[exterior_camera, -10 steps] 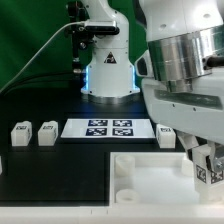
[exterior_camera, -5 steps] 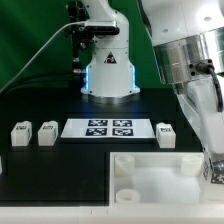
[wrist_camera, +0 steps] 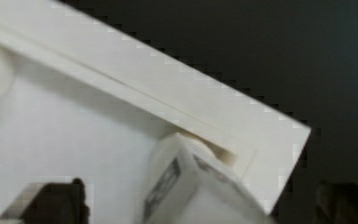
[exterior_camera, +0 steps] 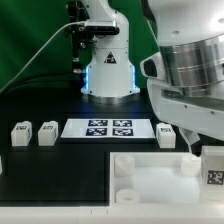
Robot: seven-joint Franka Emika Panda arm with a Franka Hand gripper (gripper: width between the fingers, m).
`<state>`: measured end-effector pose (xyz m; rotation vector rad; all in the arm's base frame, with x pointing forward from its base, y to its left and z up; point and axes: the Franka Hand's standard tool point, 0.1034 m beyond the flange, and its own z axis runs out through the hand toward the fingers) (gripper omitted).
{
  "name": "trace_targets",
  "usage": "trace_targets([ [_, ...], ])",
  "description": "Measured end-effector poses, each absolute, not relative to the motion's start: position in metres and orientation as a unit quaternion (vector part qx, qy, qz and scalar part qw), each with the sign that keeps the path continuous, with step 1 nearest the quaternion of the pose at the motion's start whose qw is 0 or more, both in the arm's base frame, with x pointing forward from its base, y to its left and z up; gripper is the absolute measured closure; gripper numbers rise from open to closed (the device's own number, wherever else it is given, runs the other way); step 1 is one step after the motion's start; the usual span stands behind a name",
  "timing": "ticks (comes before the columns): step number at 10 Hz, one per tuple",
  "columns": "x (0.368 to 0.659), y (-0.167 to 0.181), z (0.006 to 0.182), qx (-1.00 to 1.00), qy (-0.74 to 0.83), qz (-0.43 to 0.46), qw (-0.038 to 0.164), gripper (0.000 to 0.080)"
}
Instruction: Assemble one leg
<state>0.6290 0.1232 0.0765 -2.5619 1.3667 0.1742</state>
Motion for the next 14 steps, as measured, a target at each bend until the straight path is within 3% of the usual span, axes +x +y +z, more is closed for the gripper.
trace_targets([
  [2, 0.6284, 0.1223, 0.0759, -0.917, 0.377, 0.048, 0.121, 0.015],
  [3, 0.6266, 0.1211, 0.0764, -0.943, 0.311, 0.046, 0.11, 0.015],
  [4, 0.6298, 0.1197, 0.081, -0.968, 0.23, 0.039, 0.087, 0.015],
  [5, 0.6341, 0.1194, 0.0824, -0.982, 0.169, 0.021, 0.081, 0.015],
  [7, 0.6334, 0.113, 0.0748, -0.994, 0.07, -0.009, 0.08, 0.015],
  [9, 0.6336, 0.1138, 0.075, -0.994, 0.07, -0.009, 0.08, 0.0159],
  [10, 0.6336, 0.1139, 0.0749, -0.994, 0.076, -0.009, 0.081, 0.0336],
  [11, 0.6334, 0.1164, 0.0751, -0.985, 0.151, -0.002, 0.086, 0.0336],
  [12, 0.6334, 0.114, 0.0746, -0.977, 0.194, 0.001, 0.085, 0.05],
  [14, 0.6332, 0.1134, 0.0744, -0.959, 0.27, 0.008, 0.084, 0.0499],
])
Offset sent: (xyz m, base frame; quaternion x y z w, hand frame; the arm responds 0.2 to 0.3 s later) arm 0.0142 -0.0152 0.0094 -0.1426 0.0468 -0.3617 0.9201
